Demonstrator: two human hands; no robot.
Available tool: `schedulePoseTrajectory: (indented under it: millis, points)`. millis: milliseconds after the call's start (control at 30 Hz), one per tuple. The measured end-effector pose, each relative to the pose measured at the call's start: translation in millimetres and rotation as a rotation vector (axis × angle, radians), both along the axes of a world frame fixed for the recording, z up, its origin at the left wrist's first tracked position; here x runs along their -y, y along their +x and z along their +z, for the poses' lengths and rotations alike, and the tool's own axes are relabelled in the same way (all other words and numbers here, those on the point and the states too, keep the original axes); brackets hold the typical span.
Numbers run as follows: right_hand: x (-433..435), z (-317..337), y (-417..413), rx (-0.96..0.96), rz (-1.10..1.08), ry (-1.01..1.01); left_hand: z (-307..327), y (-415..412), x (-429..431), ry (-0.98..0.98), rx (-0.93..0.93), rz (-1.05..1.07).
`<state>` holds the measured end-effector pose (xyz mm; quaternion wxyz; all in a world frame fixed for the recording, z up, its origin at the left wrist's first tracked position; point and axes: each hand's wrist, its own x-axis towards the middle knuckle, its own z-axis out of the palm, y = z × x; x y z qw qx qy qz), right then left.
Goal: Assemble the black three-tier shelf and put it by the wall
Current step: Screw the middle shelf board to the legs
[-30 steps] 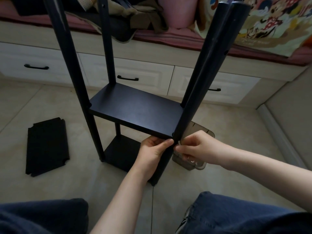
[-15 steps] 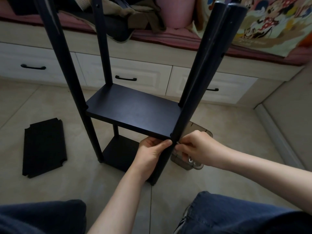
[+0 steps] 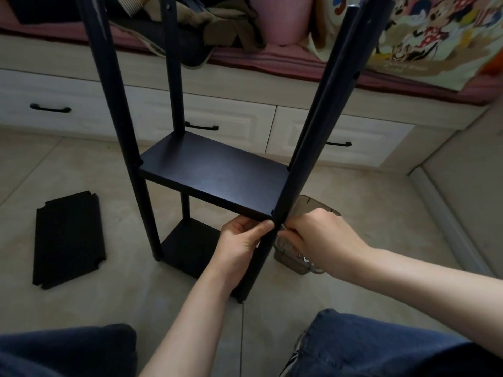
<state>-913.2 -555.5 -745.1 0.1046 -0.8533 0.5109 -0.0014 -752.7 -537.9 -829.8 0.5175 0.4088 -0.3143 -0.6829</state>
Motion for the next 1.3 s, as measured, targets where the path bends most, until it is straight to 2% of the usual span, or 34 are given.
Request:
schedulePoseTrajectory:
  millis: [267,433,867,1067,1300]
  points:
    - [10.6,-6.8,-3.9,0.225,-0.152,0.125,-0.6,-0.1,-1.0,-0.020,-0.017,-0.019]
    - [11.9,-8.0,-5.1,0.298,-0.129,0.153,1.4,-0.2,-1.6,-0.006,-0.029,-0.021]
    - [15.8,-3.2,-14.5,0.243,0.009,0.211,0.6,-0.3,-1.8,-0.016,-0.034,-0.025]
    - [17.4,-7.1,-16.4,0.307,0.001,0.329,-0.9,0.9,-3.1,-0.028,-0.077,-0.025]
    - [14.2,-8.0,-17.7,0.192,0.012,0.182,-5.8,0.8,-4.1,-0.017,-0.063,-0.027]
